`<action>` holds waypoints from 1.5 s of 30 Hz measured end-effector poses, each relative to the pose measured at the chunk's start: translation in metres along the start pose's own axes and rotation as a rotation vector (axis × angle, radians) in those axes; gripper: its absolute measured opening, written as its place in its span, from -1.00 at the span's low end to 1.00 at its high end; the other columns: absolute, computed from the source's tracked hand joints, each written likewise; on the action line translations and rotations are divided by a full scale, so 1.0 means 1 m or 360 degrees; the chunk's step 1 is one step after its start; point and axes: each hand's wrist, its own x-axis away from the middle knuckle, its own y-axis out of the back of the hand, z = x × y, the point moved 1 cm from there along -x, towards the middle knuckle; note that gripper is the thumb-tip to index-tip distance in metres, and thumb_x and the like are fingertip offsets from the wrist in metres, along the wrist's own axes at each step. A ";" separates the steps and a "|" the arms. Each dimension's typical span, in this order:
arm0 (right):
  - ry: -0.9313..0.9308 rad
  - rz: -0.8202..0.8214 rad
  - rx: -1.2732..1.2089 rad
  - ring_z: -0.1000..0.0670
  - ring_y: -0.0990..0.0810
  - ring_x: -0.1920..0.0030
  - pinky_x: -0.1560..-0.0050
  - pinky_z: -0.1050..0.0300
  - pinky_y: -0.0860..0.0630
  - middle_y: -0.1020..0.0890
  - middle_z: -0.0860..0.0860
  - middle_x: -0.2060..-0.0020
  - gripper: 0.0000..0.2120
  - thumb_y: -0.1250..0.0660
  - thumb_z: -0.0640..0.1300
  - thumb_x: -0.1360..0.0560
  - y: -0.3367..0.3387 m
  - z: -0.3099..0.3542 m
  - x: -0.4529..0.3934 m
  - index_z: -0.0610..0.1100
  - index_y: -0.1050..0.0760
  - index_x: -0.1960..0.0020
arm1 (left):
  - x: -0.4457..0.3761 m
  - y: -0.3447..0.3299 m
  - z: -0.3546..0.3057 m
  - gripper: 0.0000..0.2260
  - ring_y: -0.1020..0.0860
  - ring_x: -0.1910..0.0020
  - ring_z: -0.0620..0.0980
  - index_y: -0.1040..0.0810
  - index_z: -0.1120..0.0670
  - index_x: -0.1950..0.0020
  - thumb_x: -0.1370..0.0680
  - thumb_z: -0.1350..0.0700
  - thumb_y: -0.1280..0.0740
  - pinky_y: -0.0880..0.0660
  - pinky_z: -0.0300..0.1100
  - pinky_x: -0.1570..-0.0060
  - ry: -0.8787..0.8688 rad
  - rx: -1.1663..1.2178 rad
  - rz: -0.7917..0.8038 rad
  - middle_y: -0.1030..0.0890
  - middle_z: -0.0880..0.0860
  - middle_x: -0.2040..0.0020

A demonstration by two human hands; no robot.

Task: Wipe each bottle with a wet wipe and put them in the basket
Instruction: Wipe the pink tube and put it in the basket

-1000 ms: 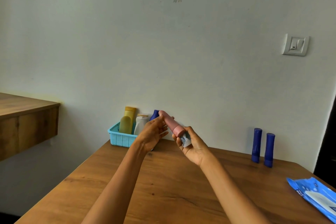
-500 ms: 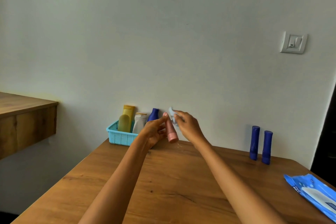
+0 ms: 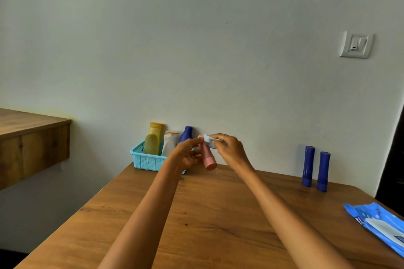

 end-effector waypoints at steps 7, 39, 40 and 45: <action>0.0312 0.0137 0.0355 -0.01 -0.56 0.05 0.04 0.11 -0.50 -0.61 -0.07 0.05 -0.77 -0.27 -0.24 -0.51 -0.012 -0.001 0.020 -0.07 -0.63 -0.08 | -0.007 0.009 0.001 -0.58 -0.54 0.17 0.10 -0.40 0.26 -0.33 -0.53 0.14 -0.36 -0.50 -0.07 0.31 -0.0018 -0.0011 -0.0084 -0.53 0.20 0.06; 0.0072 -0.0344 -0.0076 0.00 -0.59 -0.10 0.02 0.33 -0.51 -0.65 -0.06 -0.08 -0.78 -0.35 -0.27 -0.48 -0.006 0.003 0.002 -0.18 -0.60 -0.12 | -0.009 0.000 0.014 -0.90 -0.57 0.11 0.12 -0.46 0.19 0.00 -0.54 0.17 -0.29 -0.50 -0.03 0.13 -0.0073 0.0013 0.0332 -0.64 0.18 0.21; 0.0066 -0.0362 -0.0073 -0.01 -0.59 -0.09 -0.03 0.24 -0.55 -0.65 -0.06 -0.07 -0.78 -0.34 -0.26 -0.49 -0.004 0.003 -0.001 -0.18 -0.60 -0.13 | -0.009 -0.001 0.013 -0.86 -0.57 0.11 0.12 -0.47 0.19 -0.01 -0.53 0.14 -0.31 -0.51 -0.04 0.15 -0.0061 -0.0009 0.0345 -0.66 0.17 0.23; -0.0078 -0.0410 0.0026 -0.05 -0.59 -0.06 0.01 0.14 -0.57 -0.63 -0.07 -0.08 -0.79 -0.32 -0.19 -0.52 0.000 -0.007 0.002 -0.15 -0.58 -0.14 | -0.011 -0.003 0.014 -0.73 -0.58 0.06 0.13 -0.48 0.23 -0.09 -0.50 0.08 -0.35 -0.52 -0.06 0.17 -0.0014 -0.0106 0.0355 -0.68 0.18 0.17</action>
